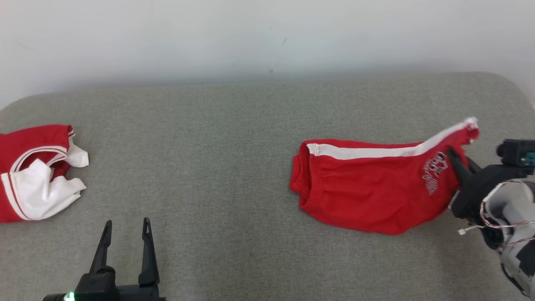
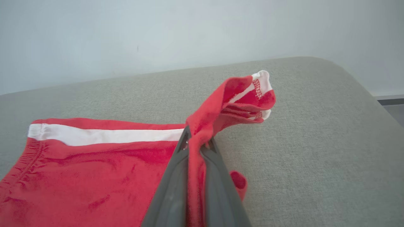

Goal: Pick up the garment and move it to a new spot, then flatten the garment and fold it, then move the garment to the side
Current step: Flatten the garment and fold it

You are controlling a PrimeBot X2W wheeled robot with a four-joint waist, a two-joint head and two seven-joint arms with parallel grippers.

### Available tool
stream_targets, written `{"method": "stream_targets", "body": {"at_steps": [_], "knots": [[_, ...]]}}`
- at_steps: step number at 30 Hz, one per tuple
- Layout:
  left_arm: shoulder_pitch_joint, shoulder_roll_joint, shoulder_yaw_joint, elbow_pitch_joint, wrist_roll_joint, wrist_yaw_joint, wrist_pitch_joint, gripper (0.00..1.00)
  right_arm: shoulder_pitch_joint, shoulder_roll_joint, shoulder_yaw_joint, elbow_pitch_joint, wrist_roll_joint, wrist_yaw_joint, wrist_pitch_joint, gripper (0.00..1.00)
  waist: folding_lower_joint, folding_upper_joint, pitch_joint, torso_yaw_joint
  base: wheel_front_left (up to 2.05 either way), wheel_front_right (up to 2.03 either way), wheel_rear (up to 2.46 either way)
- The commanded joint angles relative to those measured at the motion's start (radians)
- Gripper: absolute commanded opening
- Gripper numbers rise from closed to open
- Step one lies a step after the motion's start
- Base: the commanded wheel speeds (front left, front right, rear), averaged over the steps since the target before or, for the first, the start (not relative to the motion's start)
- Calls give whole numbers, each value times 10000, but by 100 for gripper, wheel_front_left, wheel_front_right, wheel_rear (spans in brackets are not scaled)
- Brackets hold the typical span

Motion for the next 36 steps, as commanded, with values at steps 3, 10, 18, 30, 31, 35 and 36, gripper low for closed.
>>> {"method": "stream_targets", "body": {"at_steps": [3, 10, 18, 30, 31, 35, 36], "knots": [[39, -15, -40, -9, -110, -43, -36, 100, -2, 206, 206, -1078, 5, -25, -2, 0, 0, -1, -91, -160, 0, 0, 0], [-308, -14, -445, 95, -241, -51, -36, 100, 44, 826, 650, -2561, -247, -25, 392, 0, 0, -1, 29, 133, 0, 0, 0], [-529, -14, -970, 263, -395, 20, -36, 100, 193, 1914, 748, -2046, -410, -25, 806, 0, 0, -1, 192, 730, 0, 0, 0], [-556, -11, -1137, 435, -530, 160, -36, 100, 419, 2919, 790, -1028, -637, -25, 327, 100, 0, -1, 58, 1046, 0, 0, 0], [-497, -13, -1091, 446, -512, 148, -36, 100, 417, 2877, 745, -1082, -664, -25, 111, 100, 0, -1, -8, 1002, 0, 0, 0], [-253, -13, -804, 445, -430, 87, -36, 100, 638, 2531, 404, -1486, -606, -25, -541, 100, 0, -1, -269, 789, 0, 0, 0], [-175, -11, -727, 428, -408, 67, -36, 100, 683, 2367, 241, -1600, -636, -25, -671, 100, 0, -1, -337, 719, 0, 0, 0]]}}
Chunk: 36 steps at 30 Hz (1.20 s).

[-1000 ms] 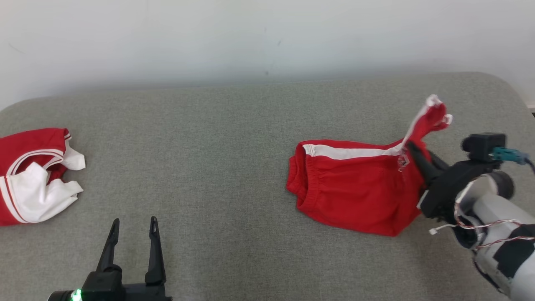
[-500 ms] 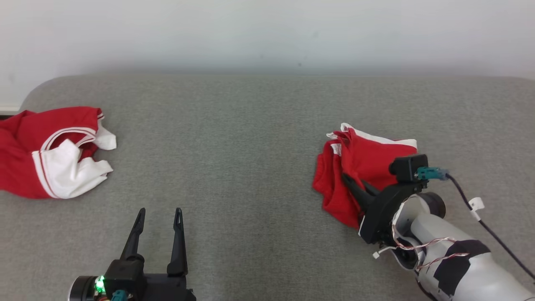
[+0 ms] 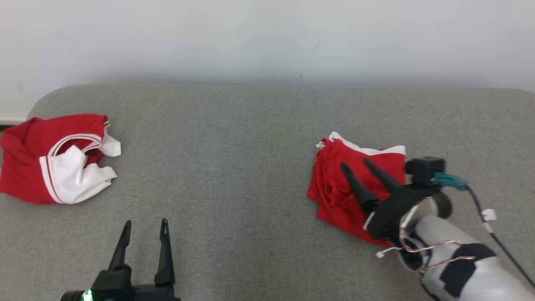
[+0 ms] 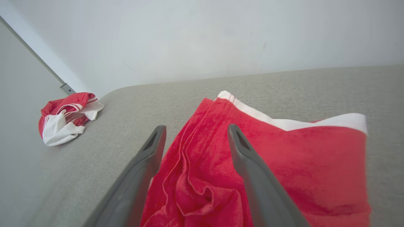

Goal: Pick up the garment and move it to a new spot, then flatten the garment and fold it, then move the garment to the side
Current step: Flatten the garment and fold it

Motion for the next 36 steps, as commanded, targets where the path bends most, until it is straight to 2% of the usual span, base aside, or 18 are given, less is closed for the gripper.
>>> {"method": "stream_targets", "body": {"at_steps": [1, 5, 9, 15, 16, 17, 18, 26, 36], "knots": [[148, -9, 61, -35, 68, -39, -36, 100, 166, -193, -126, -68, -87, -25, -101, 100, 0, -1, -193, -210, 0, 0, 0], [411, -7, 356, -131, 154, -86, -36, 100, 588, -660, -1211, -527, -316, -25, -272, 100, 0, -1, -318, -488, 0, 0, 0], [462, -7, 552, -172, 274, -149, -36, 100, 1297, -937, -2899, -1231, -1106, -25, -270, 100, 0, -1, -314, -745, 0, 0, 0], [337, -9, 590, -137, 346, -223, -36, 100, 2556, -613, -4530, -1866, -2327, -25, -262, 100, 0, -1, -254, -899, 0, 0, 0], [317, -8, 577, -133, 347, -229, -36, 100, 2742, -556, -4636, -1879, -2492, -25, -262, 60, 0, -1, -238, -894, 0, 0, 0], [289, -8, 553, -131, 356, -247, -36, 100, 2875, -507, -4717, -1870, -2670, -25, -263, 16, 0, -1, -217, -881, 0, 0, 0], [255, -9, 528, -122, 379, -270, -36, 100, 2967, -465, -4755, -1843, -2844, -25, -263, 0, 0, -1, -188, -856, 0, 0, 0], [104, -9, 517, -116, 547, -301, -36, 100, 2490, -20, -4238, -1014, -3711, -25, -261, 0, 0, -1, 97, -610, 0, 0, 0], [-216, -8, 199, -56, 367, -174, -36, 100, 1532, 269, -2918, 767, -3689, -25, -129, 0, 0, -1, 461, 42, 0, 0, 0]]}}
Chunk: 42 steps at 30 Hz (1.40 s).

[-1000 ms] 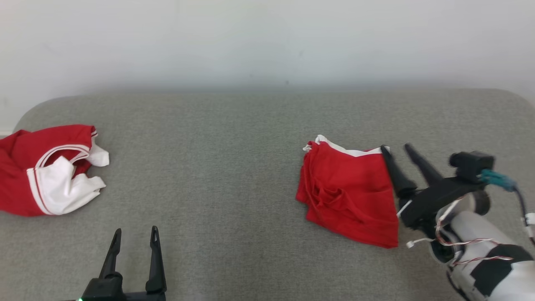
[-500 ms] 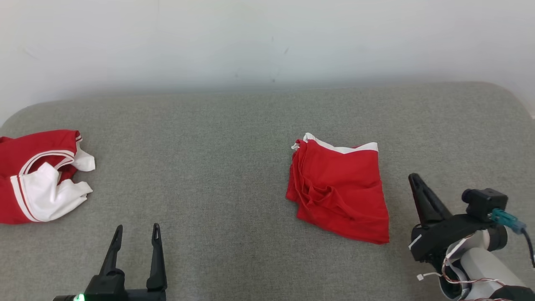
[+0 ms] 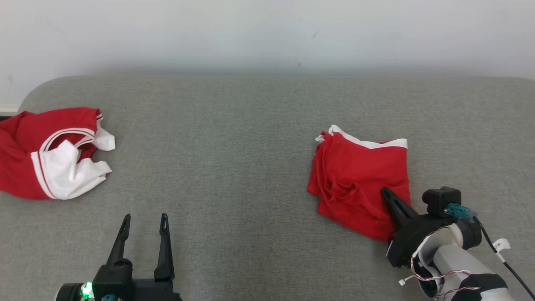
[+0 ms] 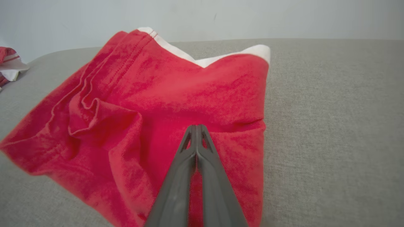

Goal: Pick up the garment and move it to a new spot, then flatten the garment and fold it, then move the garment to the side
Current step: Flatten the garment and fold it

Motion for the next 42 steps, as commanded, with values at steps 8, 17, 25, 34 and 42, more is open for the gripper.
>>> {"method": "stream_targets", "body": {"at_steps": [8, 17, 25, 34, 42], "knots": [[-220, -7, -77, 51, -164, 83, -36, 100, -445, 630, 672, 1081, 739, -25, -105, 0, -1, -1, 235, 588, 0, 0, 0], [-123, -7, 14, -21, -175, 100, -36, 100, -142, 1223, 1231, -120, 877, -25, -175, 0, -1, -1, 187, 673, 0, 0, 0], [87, -6, 92, 4, -204, 147, -36, 100, 362, 1469, 1124, -1353, 292, -25, -164, 0, -1, -1, -106, 362, 0, 0, 0], [406, -2, 424, -101, -34, 54, -36, 100, 1386, 939, -1351, -3177, -913, -25, -162, 0, -1, -1, -520, -236, 0, 0, 0], [659, 8, 688, -95, 121, -72, -36, 100, 3070, 882, -3840, -4699, -1959, -25, -163, 0, -1, -1, -822, -730, 0, 0, 0]]}}
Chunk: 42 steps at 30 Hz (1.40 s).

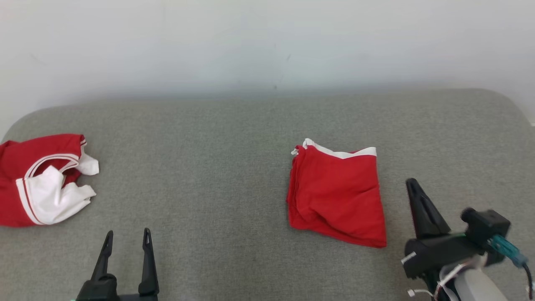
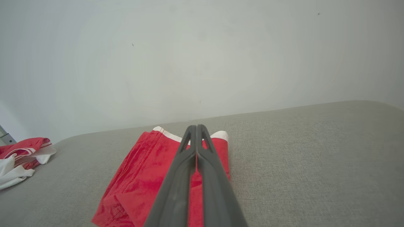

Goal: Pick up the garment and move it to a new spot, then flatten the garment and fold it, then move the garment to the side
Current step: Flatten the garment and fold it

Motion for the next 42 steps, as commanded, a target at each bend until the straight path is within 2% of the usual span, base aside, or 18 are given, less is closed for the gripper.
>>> {"method": "stream_targets", "body": {"at_steps": [1, 6, 12, 14, 15, 26, 31, 39, 42], "knots": [[196, 16, 16, 11, 80, -24, -36, 100, 228, 55, -103, -122, -82, -25, -2, 0, 1, -1, -176, -172, 0, 0, 0], [262, 47, 76, 41, 194, -63, -36, 100, 1093, 363, -854, -814, -546, -25, -2, 0, 1, -1, -314, -375, 0, 0, 0], [401, 42, 64, 55, 284, -119, -36, 100, 1869, 785, -1165, -1455, -1126, -25, -2, 0, 1, -1, -414, -492, 0, 0, 0], [420, 39, 66, 41, 299, -105, -36, 100, 2060, 854, -1257, -1603, -1325, -25, -2, 72, 1, -1, -463, -499, 0, 0, 0], [435, 38, 70, 33, 303, -95, -36, 100, 2150, 920, -1320, -1692, -1433, -25, -3, 100, 1, -1, -489, -504, 0, 0, 0], [980, 125, 194, -276, 360, 38, -36, 100, 3012, 1481, -1998, -2181, -2305, -25, -3, 100, 1, -1, -842, -455, 0, 0, 0], [1286, 249, 336, -494, 417, 104, -36, 100, 2986, 1311, -1952, -2084, -2477, -25, -3, 100, 1, -1, -902, -385, 0, 0, 0], [1544, 407, 116, -665, 866, 448, -36, 100, 2804, 1086, -1715, -1840, -2380, -25, -1, 100, 1, -1, -898, -250, 0, 0, 0], [1585, 475, 58, -670, 833, 427, -36, 100, 2739, 1021, -1616, -1692, -2331, -25, -3, 100, 1, -1, -880, -197, 0, 0, 0]]}}
